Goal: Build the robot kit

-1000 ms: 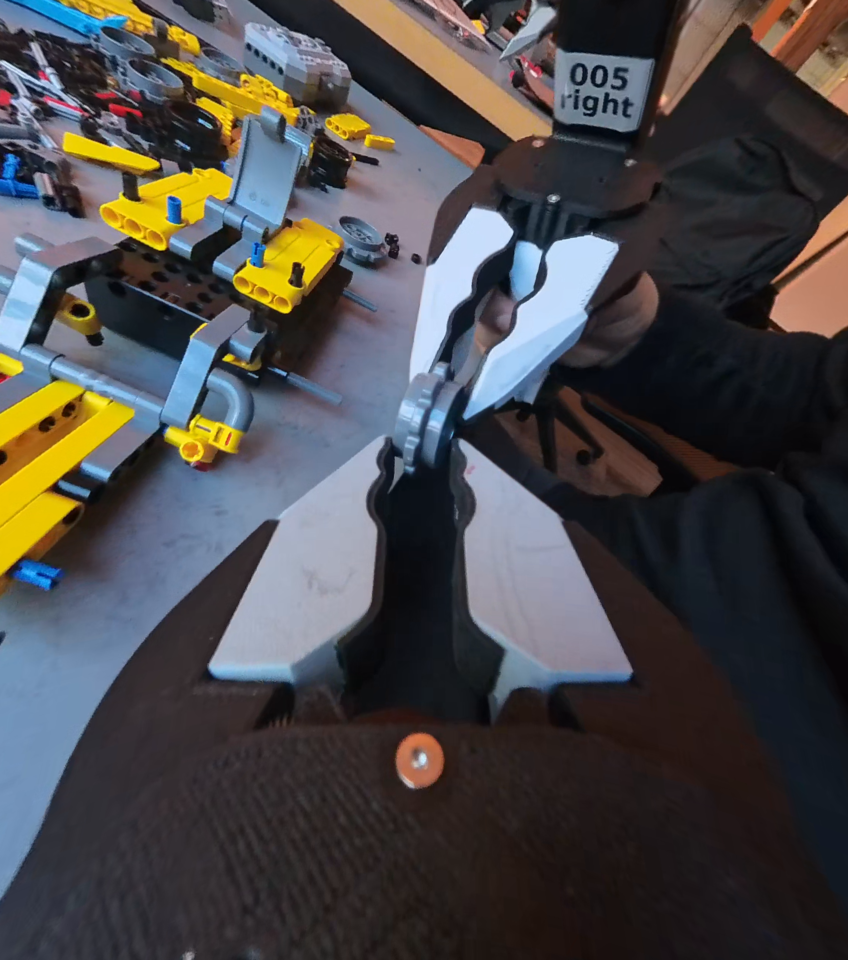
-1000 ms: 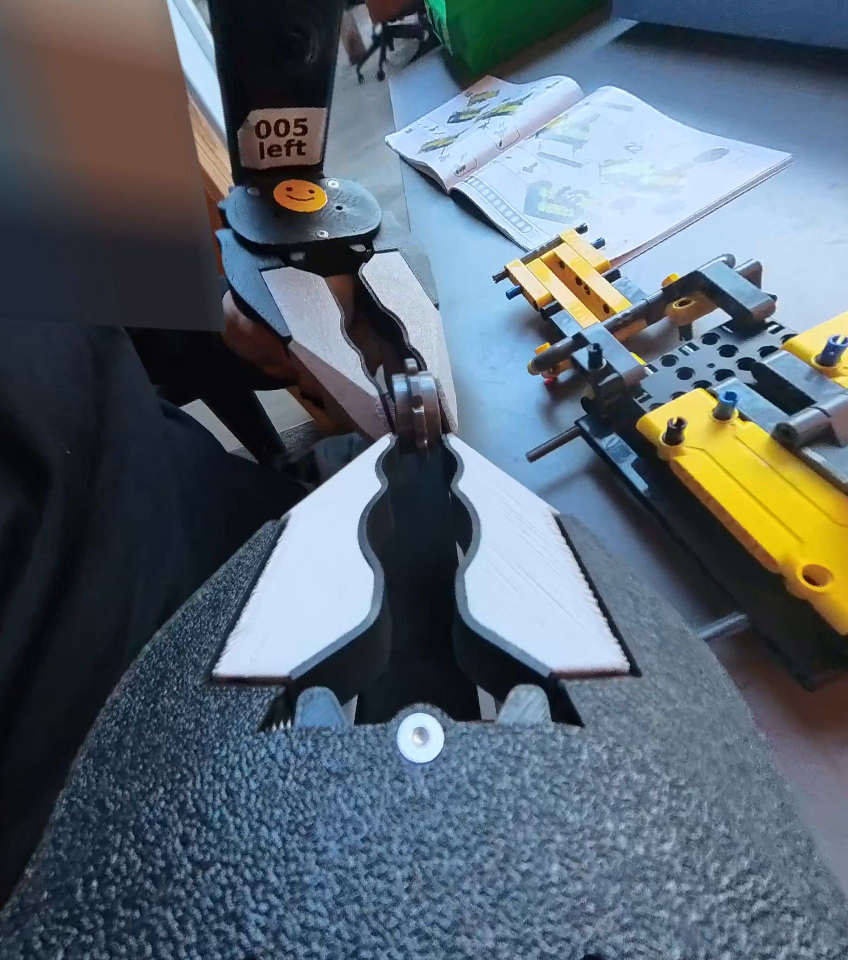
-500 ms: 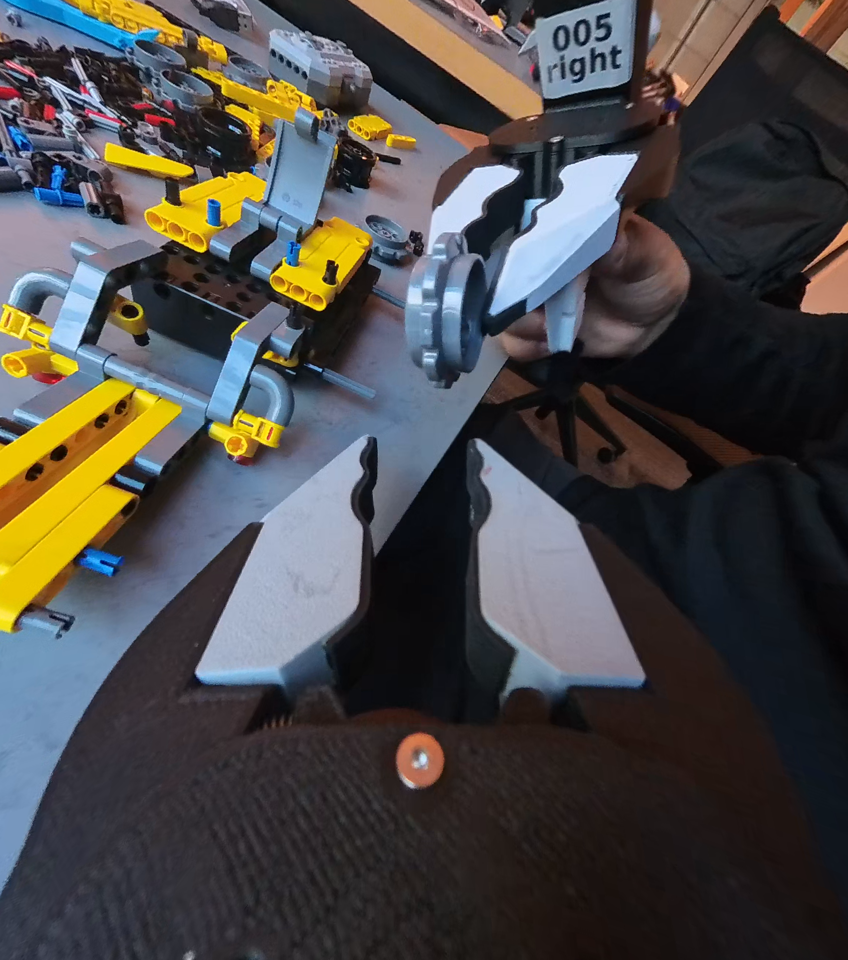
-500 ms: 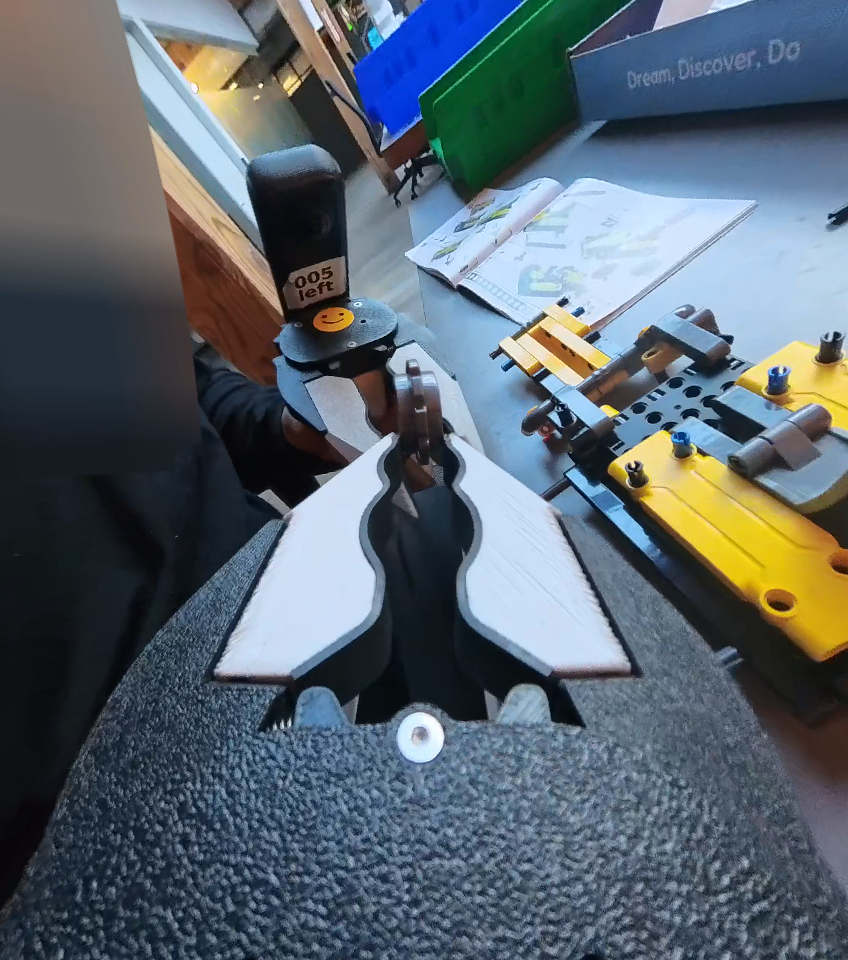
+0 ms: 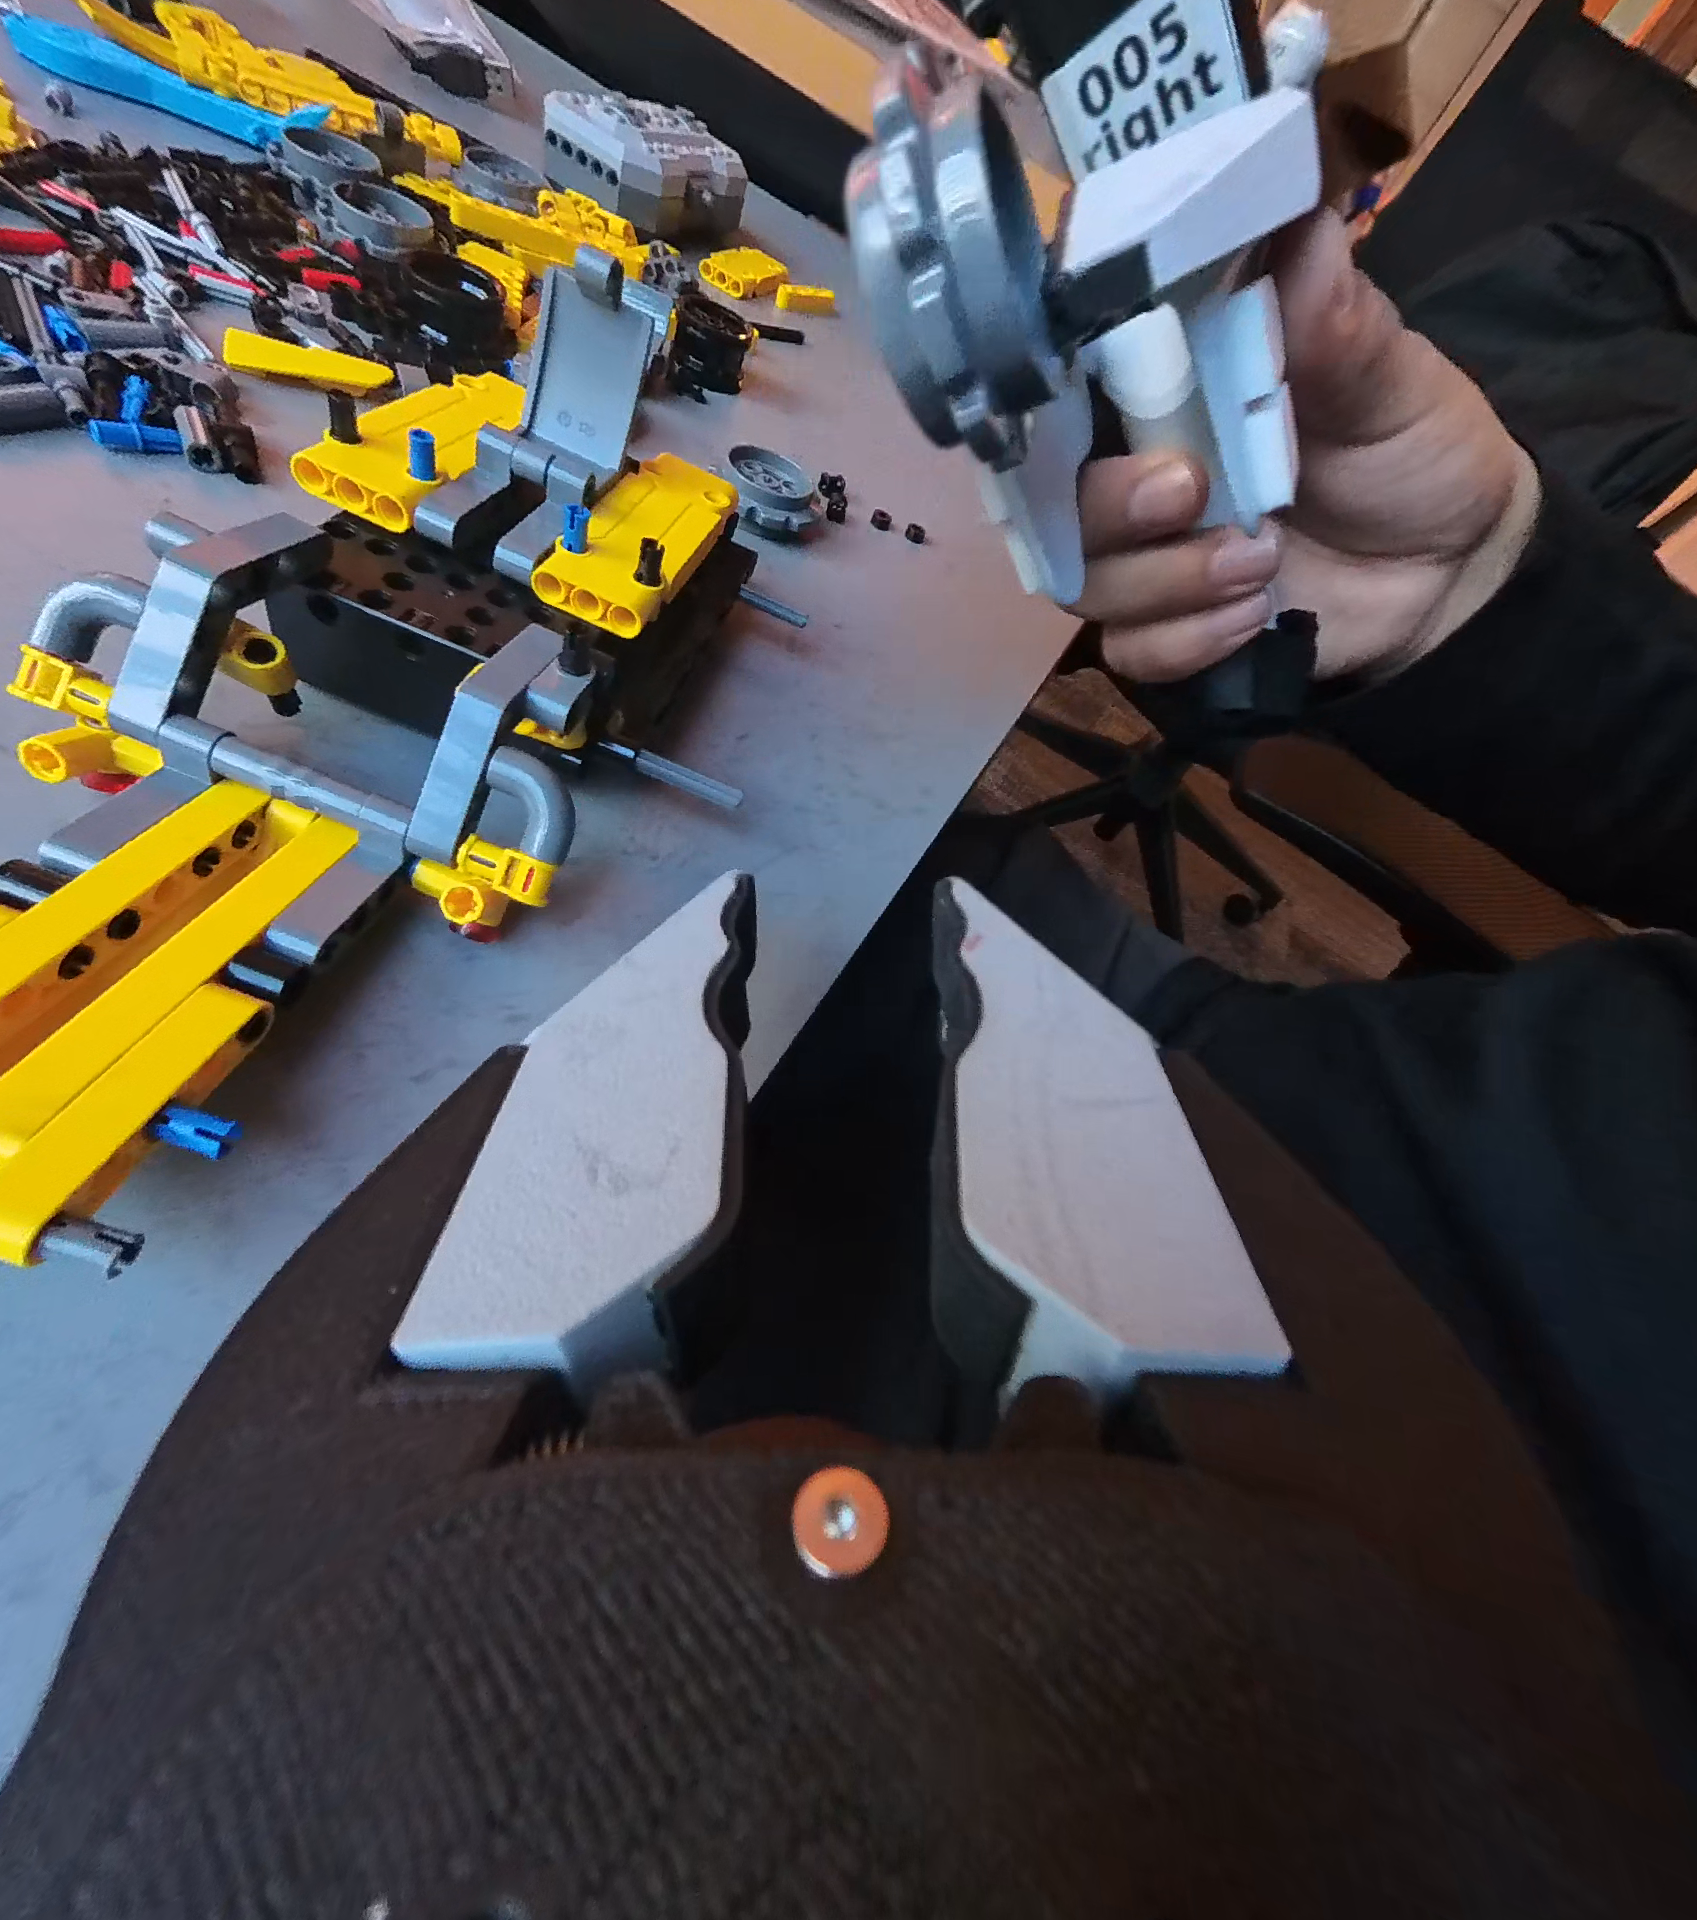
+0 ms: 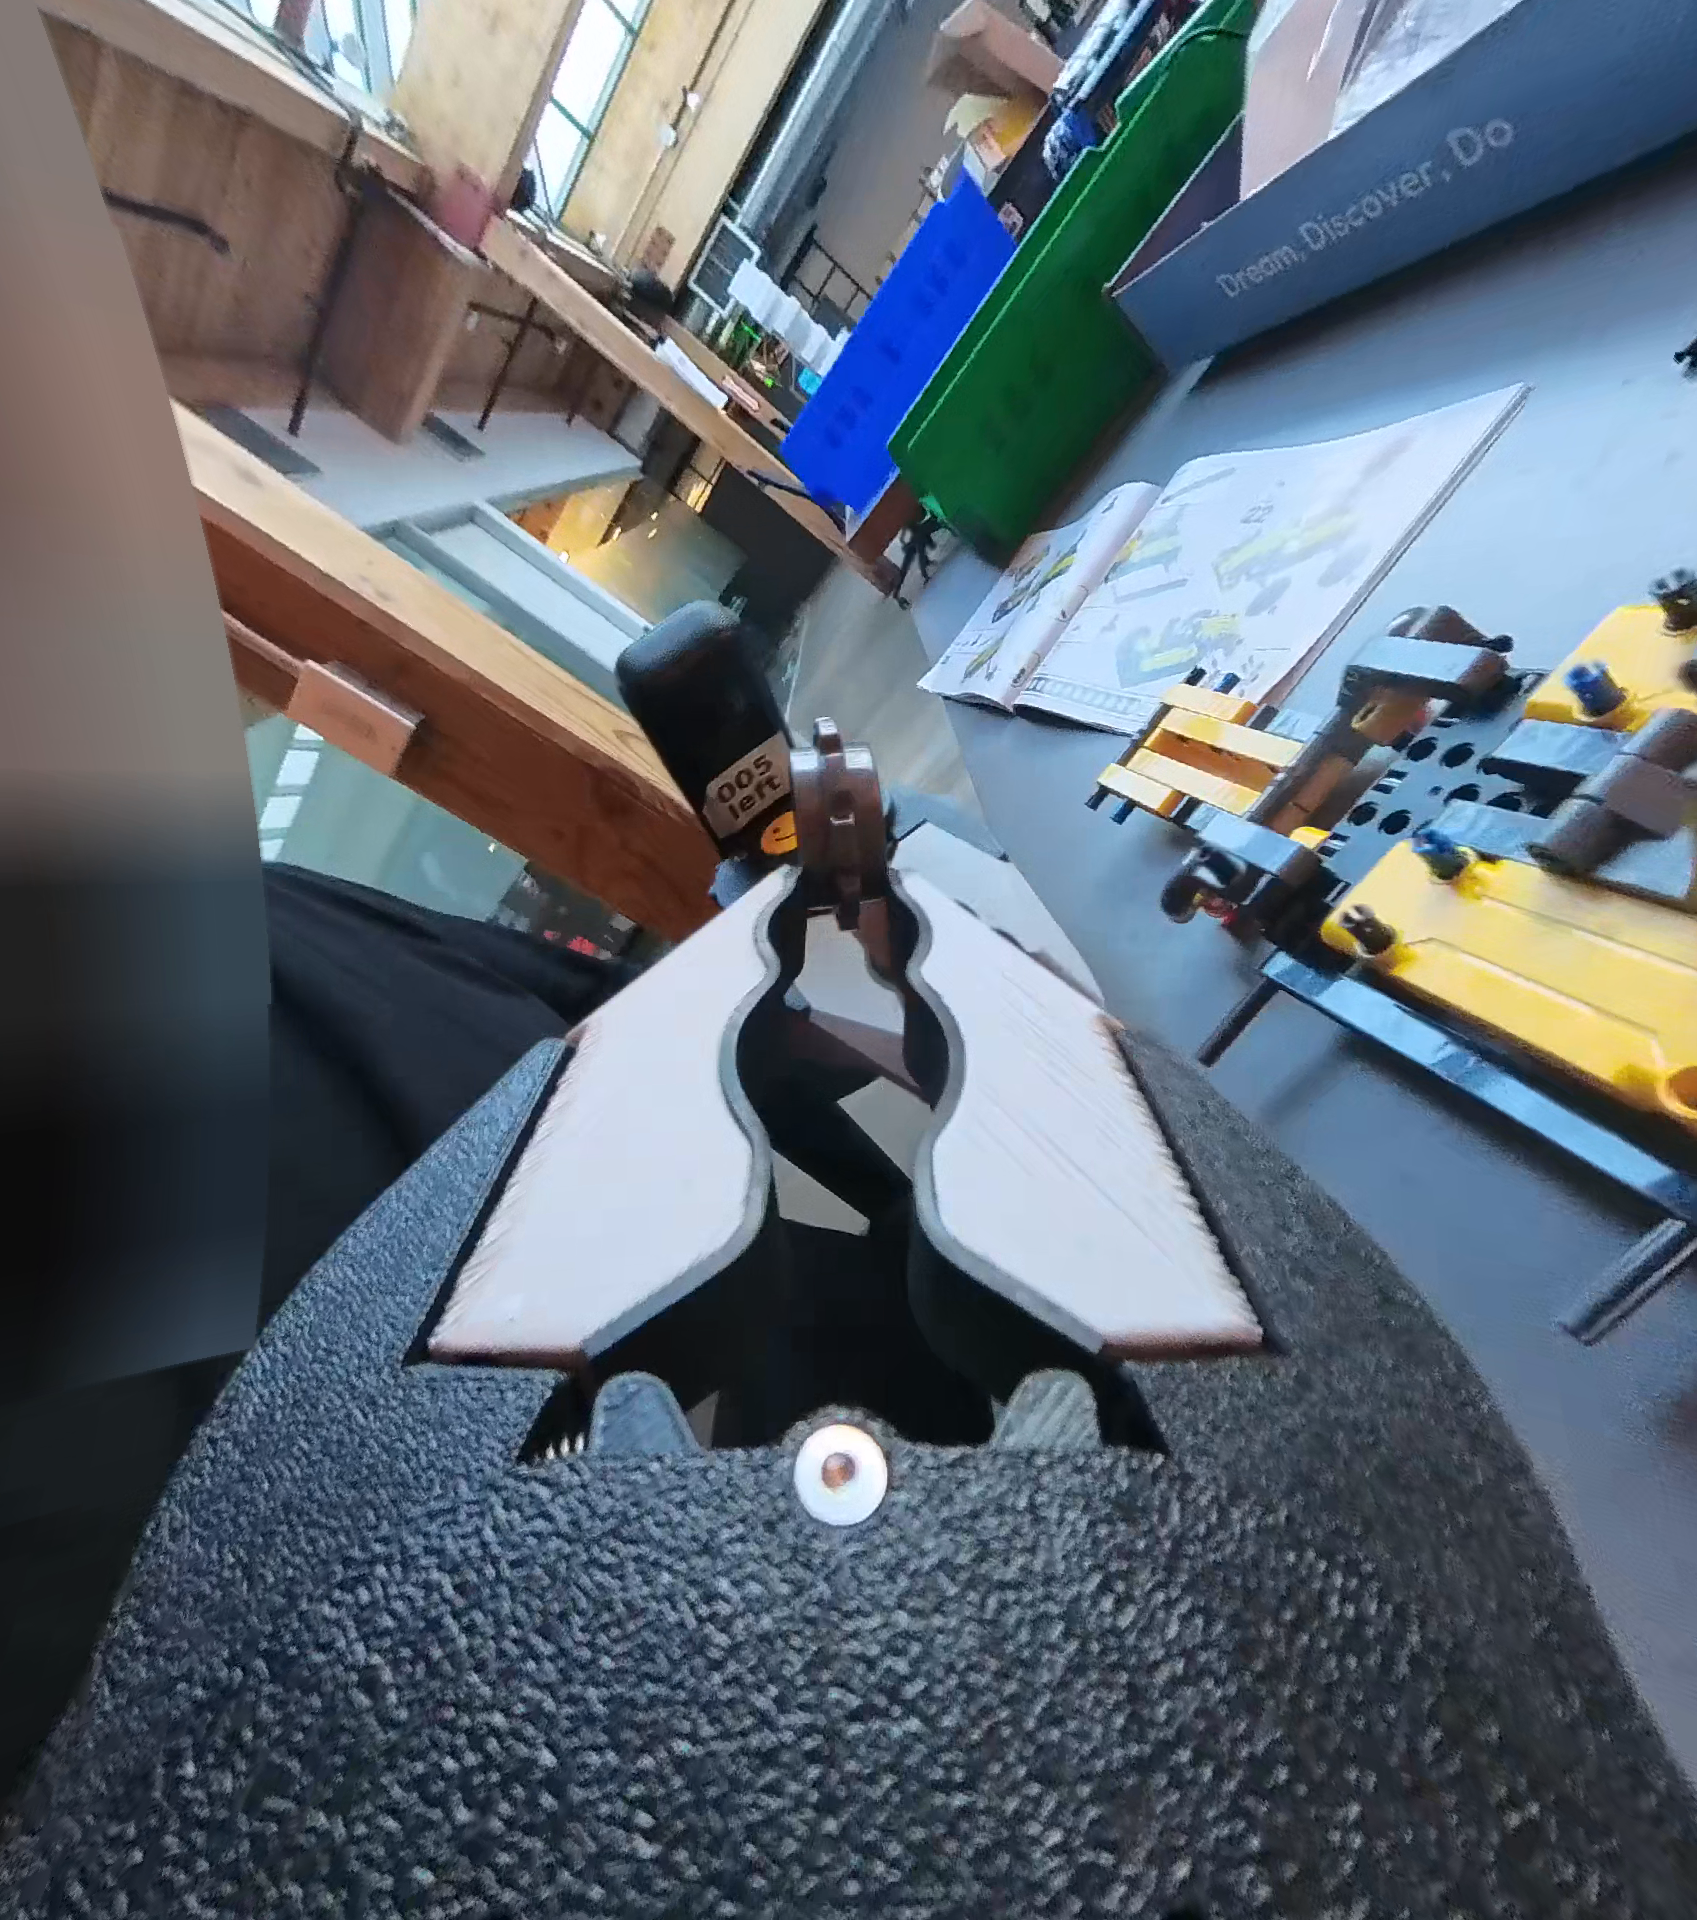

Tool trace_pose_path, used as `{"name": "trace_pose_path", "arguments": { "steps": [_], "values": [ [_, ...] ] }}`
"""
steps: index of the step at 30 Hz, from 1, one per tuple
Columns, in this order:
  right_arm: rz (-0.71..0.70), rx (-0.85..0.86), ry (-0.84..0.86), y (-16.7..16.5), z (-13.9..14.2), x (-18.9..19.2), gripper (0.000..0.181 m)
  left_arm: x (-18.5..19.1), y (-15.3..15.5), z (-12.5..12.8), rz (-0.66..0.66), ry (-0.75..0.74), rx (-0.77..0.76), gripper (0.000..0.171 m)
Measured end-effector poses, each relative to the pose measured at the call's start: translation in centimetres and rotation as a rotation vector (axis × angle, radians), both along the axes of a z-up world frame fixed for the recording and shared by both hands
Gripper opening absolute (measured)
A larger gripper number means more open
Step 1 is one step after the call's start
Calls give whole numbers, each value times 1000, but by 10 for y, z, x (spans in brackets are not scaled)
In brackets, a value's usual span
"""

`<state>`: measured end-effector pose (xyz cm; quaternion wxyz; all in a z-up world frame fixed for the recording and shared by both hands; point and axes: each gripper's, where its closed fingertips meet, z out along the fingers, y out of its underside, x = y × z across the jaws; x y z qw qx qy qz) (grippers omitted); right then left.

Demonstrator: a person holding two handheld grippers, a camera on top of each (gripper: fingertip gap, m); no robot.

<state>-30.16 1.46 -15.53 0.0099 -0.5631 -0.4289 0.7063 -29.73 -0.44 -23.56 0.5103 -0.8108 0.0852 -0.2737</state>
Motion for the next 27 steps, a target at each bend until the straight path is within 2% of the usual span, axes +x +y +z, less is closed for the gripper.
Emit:
{"name": "trace_pose_path", "arguments": {
  "steps": [2,4,10,12,18,21,24,27],
  "values": [
    [21,70,53,-8,6,4,14,1,0,3,-2,-13,10,31],
    [30,274,146,-20,11,7,14,1,0,4,-3,-20,12,31],
    [-82,1509,453,-34,12,2,15,2,1,1,-3,3,10,31],
    [-115,1777,506,-32,16,-2,14,1,1,2,-3,3,14,31],
    [-182,2147,609,-27,23,-6,14,-3,2,3,12,-1,20,31],
    [-229,2279,652,-27,25,-7,14,-5,2,3,21,3,24,30],
    [-271,2327,710,-29,29,-5,15,-9,3,7,44,18,52,30],
    [-249,2267,677,-27,24,-4,14,-13,4,12,66,41,82,30]
  ]
}}
